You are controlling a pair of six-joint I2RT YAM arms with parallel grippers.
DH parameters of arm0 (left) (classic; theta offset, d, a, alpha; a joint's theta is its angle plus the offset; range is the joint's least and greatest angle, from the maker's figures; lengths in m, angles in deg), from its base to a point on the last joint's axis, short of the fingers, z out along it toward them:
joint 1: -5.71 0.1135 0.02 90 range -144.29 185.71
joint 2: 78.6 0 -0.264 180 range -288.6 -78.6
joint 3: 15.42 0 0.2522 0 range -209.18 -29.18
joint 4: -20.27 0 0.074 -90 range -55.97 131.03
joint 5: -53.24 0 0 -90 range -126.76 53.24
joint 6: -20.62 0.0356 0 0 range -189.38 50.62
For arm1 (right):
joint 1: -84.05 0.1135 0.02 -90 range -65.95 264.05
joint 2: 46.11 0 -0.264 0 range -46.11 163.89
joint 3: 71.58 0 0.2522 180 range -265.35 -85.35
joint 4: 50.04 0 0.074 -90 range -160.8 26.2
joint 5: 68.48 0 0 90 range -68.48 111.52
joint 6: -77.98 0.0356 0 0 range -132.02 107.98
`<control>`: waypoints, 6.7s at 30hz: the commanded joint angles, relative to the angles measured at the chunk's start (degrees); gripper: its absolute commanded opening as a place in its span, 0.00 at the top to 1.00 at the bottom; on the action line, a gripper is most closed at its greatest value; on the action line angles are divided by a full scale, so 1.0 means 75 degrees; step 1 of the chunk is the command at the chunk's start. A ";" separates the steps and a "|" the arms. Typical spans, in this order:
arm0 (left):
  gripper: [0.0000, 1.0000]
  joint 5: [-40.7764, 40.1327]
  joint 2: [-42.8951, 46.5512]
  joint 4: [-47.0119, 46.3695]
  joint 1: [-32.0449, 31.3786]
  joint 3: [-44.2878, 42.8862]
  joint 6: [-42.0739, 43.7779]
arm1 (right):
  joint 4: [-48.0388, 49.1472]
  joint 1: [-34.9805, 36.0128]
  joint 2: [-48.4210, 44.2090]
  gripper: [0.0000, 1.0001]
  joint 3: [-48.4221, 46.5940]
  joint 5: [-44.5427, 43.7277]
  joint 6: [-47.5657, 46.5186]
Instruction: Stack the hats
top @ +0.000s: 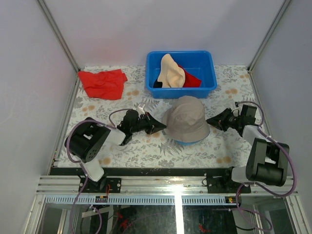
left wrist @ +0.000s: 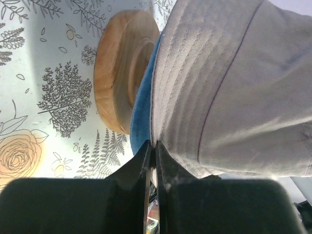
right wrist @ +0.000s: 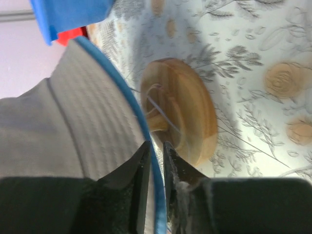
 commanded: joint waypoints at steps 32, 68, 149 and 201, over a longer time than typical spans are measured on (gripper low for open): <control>0.54 -0.0872 0.3043 0.8218 0.1943 -0.3412 0.3175 | -0.4758 0.1922 0.3030 0.43 -0.9399 -0.4600 -0.1675; 0.57 -0.0738 0.3027 0.8263 0.3337 -0.3056 0.3184 | -0.5303 0.2959 0.9208 0.15 -1.4596 -0.6682 -0.3098; 0.38 -0.1876 0.0790 -0.2778 0.1309 -0.2585 -0.6668 | 0.3908 0.3905 0.2176 1.00 -0.8767 -0.3146 0.7689; 1.00 -0.1411 -0.0131 -0.4700 0.0625 -0.2074 -0.6724 | -0.2284 0.3073 -0.1429 1.00 -0.6705 -0.2834 0.1913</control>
